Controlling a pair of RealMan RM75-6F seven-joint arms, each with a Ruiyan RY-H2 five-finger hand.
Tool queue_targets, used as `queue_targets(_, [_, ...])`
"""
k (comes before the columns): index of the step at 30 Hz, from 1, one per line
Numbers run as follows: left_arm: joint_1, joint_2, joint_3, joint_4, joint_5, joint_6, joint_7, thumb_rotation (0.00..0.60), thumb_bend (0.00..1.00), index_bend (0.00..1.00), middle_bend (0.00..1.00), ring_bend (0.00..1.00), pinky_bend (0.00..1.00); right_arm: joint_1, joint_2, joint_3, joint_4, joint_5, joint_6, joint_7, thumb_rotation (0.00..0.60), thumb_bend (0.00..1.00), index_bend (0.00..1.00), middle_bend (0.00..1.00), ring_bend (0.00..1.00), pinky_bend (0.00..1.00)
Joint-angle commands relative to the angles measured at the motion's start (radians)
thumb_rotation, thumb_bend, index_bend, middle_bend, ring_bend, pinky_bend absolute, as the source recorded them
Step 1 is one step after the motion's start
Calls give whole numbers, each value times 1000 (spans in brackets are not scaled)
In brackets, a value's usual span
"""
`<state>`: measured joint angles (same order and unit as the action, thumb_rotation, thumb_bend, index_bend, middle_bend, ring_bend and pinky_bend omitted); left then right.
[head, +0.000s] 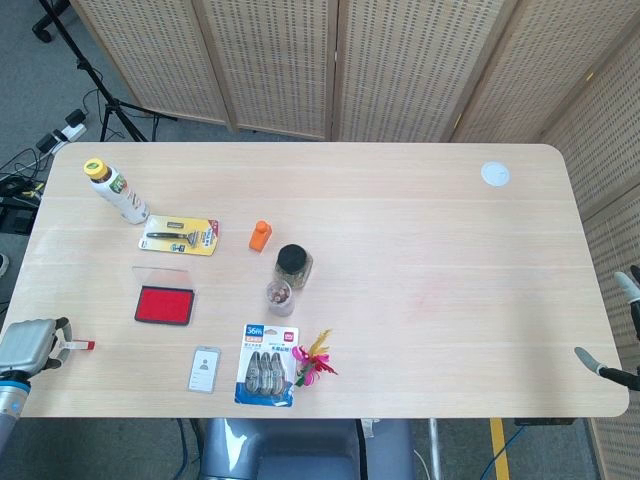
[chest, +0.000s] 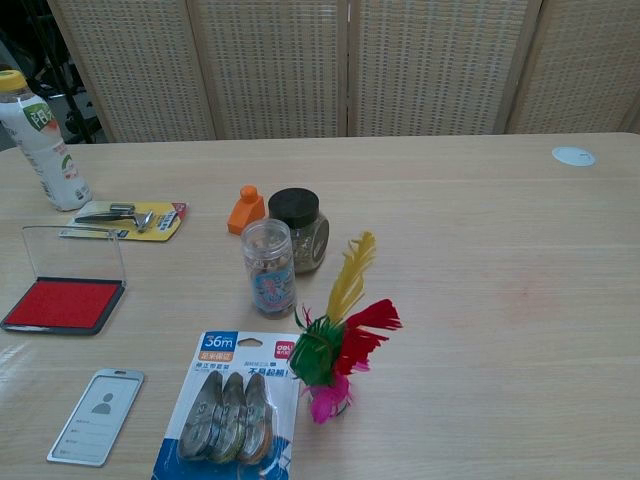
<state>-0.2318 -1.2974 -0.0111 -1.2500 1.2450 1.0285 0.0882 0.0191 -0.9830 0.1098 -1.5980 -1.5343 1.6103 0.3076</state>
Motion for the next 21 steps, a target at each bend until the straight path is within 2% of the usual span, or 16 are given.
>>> queue_targets(1, [-14,45,-14,-69,12,2,-17,600,337,596,1000,941,903,0,0,0,0,-1,-1,1,600,0,0,0,0,0])
queue_targets(7, [-68,171,-59,-255,-36,-57,-4,600,334,596,1000,941,904,2,-1,-2,2,-2,-5,1,600,0,0,0,0,0])
queue_targets(12, [-172,254,-120,-390,-209,-159,118,600,334,596,1000,941,903,4,0,1,2,4,-8,6,600,0,0,0,0,0])
queue_targets(15, [-228,258,-135,-415,-306,-193,185,600,335,597,1000,941,904,5,1,3,4,10,-11,11,600,0,0,0,0,0])
queue_targets(21, [-328,205,-127,-404,-504,-216,314,600,334,597,1000,942,903,8,3,7,8,22,-22,25,600,0,0,0,0,0])
